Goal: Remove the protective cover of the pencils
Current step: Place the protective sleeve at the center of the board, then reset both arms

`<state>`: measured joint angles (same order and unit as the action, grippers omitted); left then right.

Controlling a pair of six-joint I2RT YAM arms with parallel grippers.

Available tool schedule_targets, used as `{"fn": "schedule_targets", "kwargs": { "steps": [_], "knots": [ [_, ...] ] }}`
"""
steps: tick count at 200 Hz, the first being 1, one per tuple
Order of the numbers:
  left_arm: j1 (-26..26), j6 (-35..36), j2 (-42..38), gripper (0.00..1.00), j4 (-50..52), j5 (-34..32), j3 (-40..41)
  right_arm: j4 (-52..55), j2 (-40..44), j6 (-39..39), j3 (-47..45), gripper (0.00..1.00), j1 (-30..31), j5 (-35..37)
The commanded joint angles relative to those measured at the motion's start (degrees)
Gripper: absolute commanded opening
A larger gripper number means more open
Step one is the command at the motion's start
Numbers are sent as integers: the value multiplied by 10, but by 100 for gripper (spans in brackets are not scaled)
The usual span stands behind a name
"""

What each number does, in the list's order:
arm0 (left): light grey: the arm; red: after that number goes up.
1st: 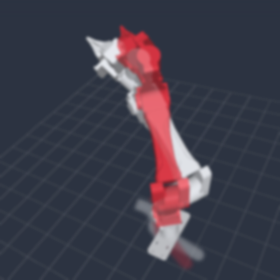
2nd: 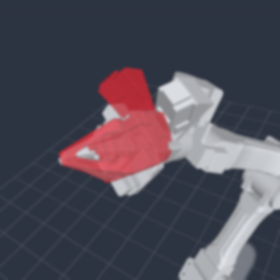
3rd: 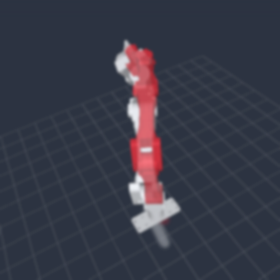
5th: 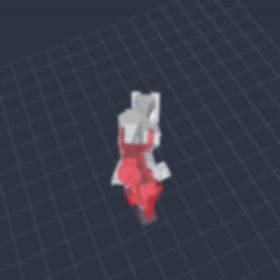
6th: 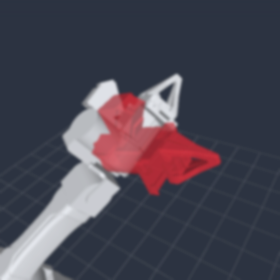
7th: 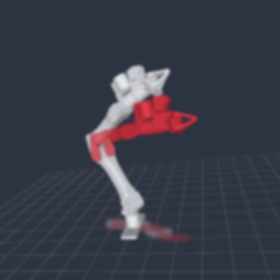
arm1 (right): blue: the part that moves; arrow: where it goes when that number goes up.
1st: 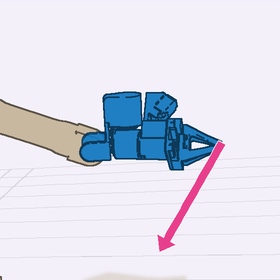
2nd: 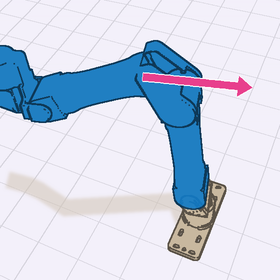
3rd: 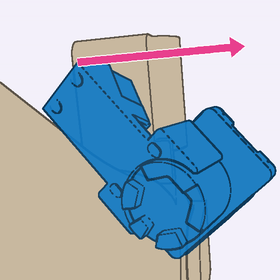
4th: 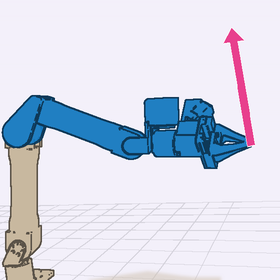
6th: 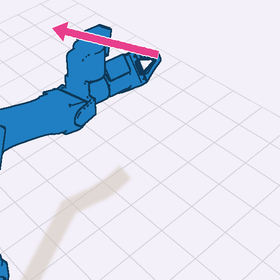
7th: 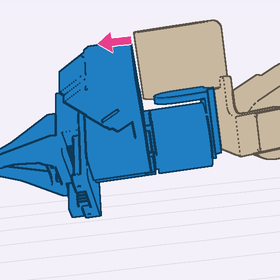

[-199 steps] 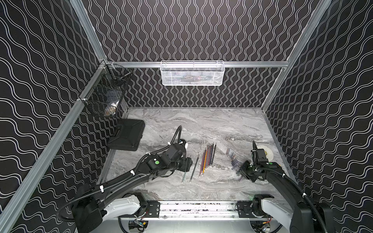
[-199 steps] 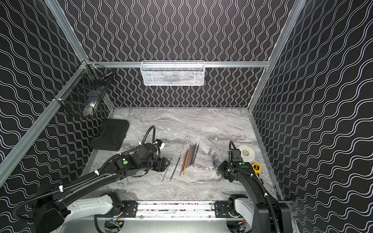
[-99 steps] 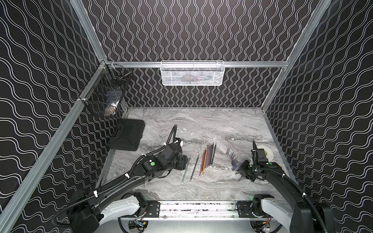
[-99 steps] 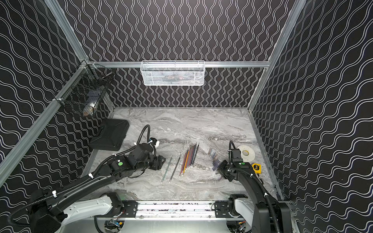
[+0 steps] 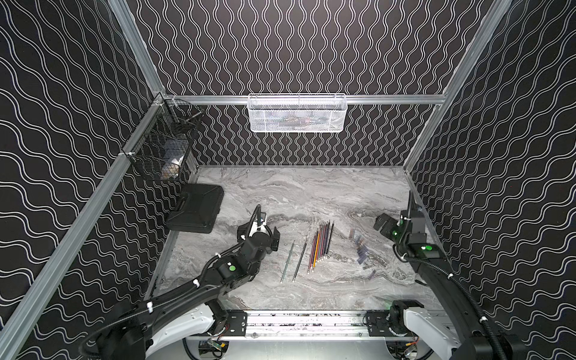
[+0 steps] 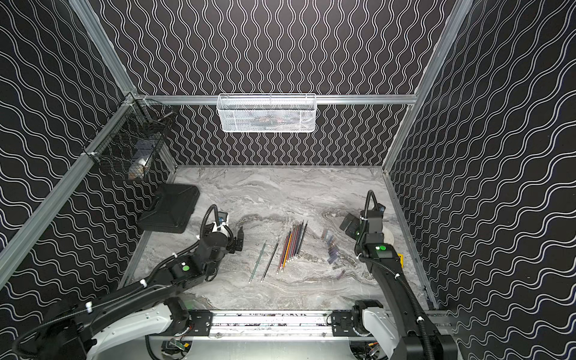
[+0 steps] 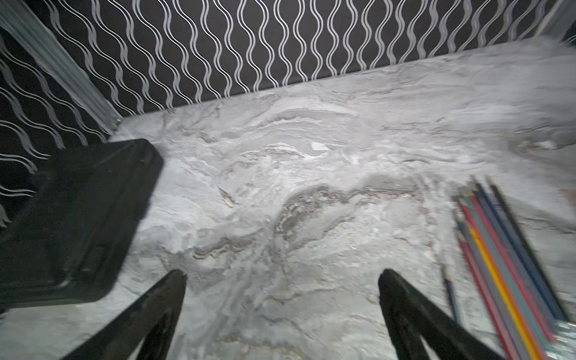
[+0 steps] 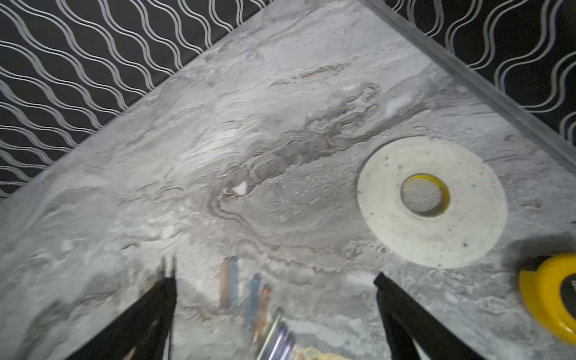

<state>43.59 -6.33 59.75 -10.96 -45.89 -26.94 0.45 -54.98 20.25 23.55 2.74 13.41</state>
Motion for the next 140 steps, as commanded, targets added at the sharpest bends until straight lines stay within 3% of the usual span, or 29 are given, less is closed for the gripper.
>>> {"fn": "schedule_targets", "kwargs": {
  "steps": [1,22,40,53,68,84,102,116,140],
  "knots": [
    [-7,165,64,100,-290,-124,54,-418,-43,-140,-129,99,0,24],
    [-37,240,148,100,-531,-125,121,-703,-199,-165,-193,99,0,-7],
    [-51,254,209,100,-608,-135,130,-874,-369,-179,-190,99,0,-11],
    [-54,273,238,100,-639,-126,128,-876,-424,-168,-168,99,0,-4],
    [-62,291,260,100,-664,-113,125,-865,-437,-195,-143,99,0,-47],
    [-81,281,277,100,-656,-86,124,-852,-441,-197,-128,99,0,-47],
    [-115,216,297,100,-637,-49,131,-727,-407,-177,-88,99,-4,-17],
    [-128,237,316,100,-663,-26,132,-655,-408,-149,-49,99,-5,54],
    [-153,210,296,100,-620,15,131,-645,-410,-154,-40,99,-6,58]
  ]
}}
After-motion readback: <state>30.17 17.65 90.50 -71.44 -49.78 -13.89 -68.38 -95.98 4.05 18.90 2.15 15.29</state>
